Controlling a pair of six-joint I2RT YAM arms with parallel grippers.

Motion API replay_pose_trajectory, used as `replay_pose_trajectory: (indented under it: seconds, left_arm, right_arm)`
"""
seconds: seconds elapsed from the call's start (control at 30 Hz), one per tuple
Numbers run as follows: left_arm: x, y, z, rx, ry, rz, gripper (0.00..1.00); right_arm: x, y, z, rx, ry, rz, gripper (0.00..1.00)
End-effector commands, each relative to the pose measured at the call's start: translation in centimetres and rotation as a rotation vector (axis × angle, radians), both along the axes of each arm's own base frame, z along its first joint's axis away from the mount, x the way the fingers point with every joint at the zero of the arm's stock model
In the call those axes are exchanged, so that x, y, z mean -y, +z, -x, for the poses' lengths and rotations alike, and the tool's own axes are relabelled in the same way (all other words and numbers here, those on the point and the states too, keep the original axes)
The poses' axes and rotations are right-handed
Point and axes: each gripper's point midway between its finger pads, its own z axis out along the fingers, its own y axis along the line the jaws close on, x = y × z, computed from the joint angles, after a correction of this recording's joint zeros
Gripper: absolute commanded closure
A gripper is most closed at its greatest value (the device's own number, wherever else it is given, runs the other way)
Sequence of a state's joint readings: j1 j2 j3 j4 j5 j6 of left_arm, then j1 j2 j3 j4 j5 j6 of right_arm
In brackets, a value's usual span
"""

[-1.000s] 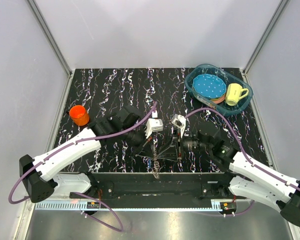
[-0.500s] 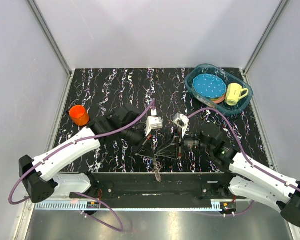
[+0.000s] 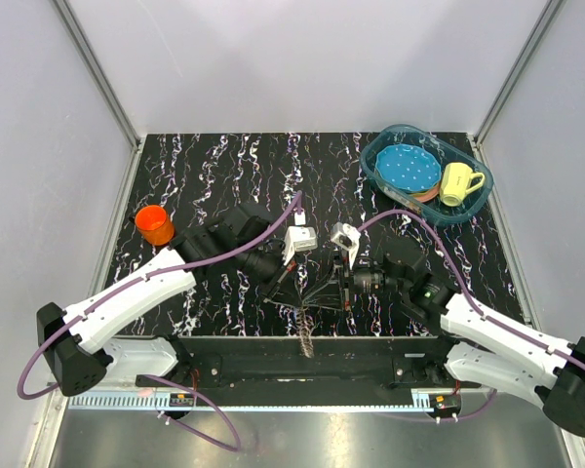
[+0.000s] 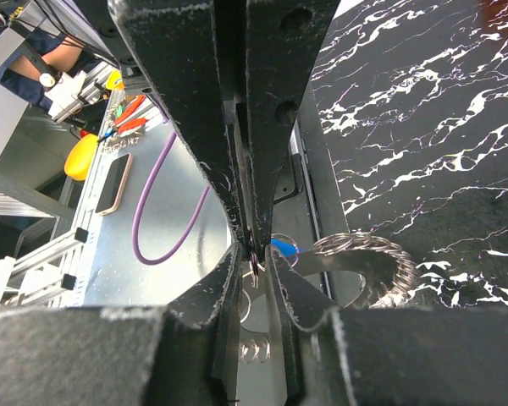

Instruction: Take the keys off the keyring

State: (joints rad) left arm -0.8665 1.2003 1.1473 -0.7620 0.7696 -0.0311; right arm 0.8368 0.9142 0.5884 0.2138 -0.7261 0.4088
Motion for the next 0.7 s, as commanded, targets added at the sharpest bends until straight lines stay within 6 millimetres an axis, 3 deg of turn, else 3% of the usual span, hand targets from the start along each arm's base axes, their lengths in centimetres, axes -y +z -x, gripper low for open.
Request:
replay_pose_trajectory:
  seconds: [0.0, 0.33, 0.67]
  left_arm:
    - [0.78, 1.65, 0.04, 0.016, -0.030, 0.081, 1.00]
    - [0.66, 1.40, 0.18, 0.012, -0.037, 0.079, 1.00]
    - [0.76, 1.74, 0.17, 0.015, -0.044, 0.085, 1.00]
  right_arm:
    - [-0.26, 0.23, 0.22, 0.019, 0.032, -0.027, 0.79]
    - [0.10, -0.03, 0.86, 0.032, 0.062, -0.016, 0.90]
    - [-0.05, -0.29, 0.87, 0.030, 0.073, -0.010, 0.91]
